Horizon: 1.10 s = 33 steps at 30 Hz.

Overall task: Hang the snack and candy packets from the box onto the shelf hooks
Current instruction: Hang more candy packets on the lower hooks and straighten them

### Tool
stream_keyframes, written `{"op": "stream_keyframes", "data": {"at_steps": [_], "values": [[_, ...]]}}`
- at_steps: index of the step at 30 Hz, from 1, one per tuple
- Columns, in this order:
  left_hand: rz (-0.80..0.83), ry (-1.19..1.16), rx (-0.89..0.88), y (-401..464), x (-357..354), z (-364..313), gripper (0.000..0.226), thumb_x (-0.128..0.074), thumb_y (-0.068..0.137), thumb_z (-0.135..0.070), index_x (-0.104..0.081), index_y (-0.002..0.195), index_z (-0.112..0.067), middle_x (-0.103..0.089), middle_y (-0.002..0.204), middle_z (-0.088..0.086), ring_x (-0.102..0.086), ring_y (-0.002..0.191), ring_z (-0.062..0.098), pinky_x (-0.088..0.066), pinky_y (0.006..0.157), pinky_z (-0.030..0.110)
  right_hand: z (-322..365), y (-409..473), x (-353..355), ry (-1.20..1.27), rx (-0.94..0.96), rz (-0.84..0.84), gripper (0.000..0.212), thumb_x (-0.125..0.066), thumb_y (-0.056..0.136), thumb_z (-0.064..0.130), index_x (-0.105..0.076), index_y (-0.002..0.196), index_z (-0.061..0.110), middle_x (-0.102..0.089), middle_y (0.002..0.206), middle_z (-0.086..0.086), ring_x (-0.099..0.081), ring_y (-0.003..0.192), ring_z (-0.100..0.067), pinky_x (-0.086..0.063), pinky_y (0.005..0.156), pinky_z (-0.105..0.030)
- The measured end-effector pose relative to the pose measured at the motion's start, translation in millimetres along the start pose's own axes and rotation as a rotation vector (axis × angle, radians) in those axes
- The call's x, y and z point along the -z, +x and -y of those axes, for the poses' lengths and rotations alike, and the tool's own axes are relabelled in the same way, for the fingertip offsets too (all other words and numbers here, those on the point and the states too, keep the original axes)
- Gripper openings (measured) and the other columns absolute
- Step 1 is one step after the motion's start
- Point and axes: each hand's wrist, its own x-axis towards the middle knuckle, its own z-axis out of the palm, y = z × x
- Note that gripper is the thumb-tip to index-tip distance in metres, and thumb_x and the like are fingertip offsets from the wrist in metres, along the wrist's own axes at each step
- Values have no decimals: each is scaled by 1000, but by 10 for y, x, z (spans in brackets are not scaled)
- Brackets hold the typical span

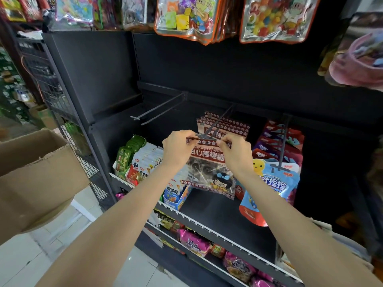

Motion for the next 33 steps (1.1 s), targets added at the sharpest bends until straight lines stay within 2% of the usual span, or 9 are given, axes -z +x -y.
{"op": "stream_keyframes", "data": {"at_steps": [3,5,7,10,15,21,25,28,33], "values": [[-44,33,-70,-10,-29,70,20,-63,88,-19,-71,106,-20,-70,102,1,-63,96,22,-48,86,43,28,16,-28,16,2,-1,17,-55,95,25,-65,87,15,-65,82,-2,-58,75,-18,-45,67,-32],[-64,69,-118,-27,-52,109,26,-62,89,-15,-69,113,-20,-68,111,2,-59,106,23,-42,96,47,32,21,-44,8,-5,-7,17,-54,96,24,-64,87,13,-63,80,-2,-56,70,-18,-42,63,-31],[-5,137,-144,-57,-79,134,33,-57,91,-11,-63,122,-19,-59,129,0,-49,125,20,-26,111,49,18,23,-54,-22,-1,-17,18,-52,97,22,-64,91,9,-63,80,-4,-57,69,-21,-44,62,-33],[174,281,-175,-104,-137,155,45,-52,92,-9,-49,135,-23,-40,147,-4,-29,140,14,-9,116,46,28,23,-71,-180,40,-30,13,-49,96,13,-59,103,10,-64,96,-8,-60,86,-28,-50,71,-40],[352,350,-162,-1,-252,109,60,-49,93,-10,-28,148,-21,-21,156,-1,-24,141,19,-13,115,49,50,121,-96,-536,164,-39,39,-49,87,-4,-51,121,14,-59,118,-7,-48,114,-29,-40,89,-41],[393,365,-151,265,-397,32,69,-48,94,-16,-11,152,-22,-7,159,-4,-22,141,20,-14,116,45,36,307,-81,-549,74,25,44,-55,82,-9,-48,123,6,-55,124,-14,-49,117,-34,-40,94,-43],[354,355,-183,315,-407,36,65,-48,95,-17,-16,151,-23,-11,158,-1,-21,141,21,-16,116,43,31,297,-150,-530,141,-41,38,-53,83,-8,-55,119,1,-44,133,-16,-39,122,-32,-37,100,-39],[259,345,-226,317,-363,37,57,-49,94,-17,-28,147,-22,-28,153,2,-30,137,21,-24,112,39,17,131,-203,-456,208,-160,27,-60,76,-9,-60,102,-3,-50,117,-22,-46,105,-36,-43,88,-40],[96,367,-261,197,-142,177,35,-49,93,-17,-50,128,-21,-58,117,2,-52,109,21,-38,89,35,12,-240,-424,-272,80,200,30,-48,90,3,-51,119,0,-47,124,-18,-47,114,-35,-43,88,-39]]}}
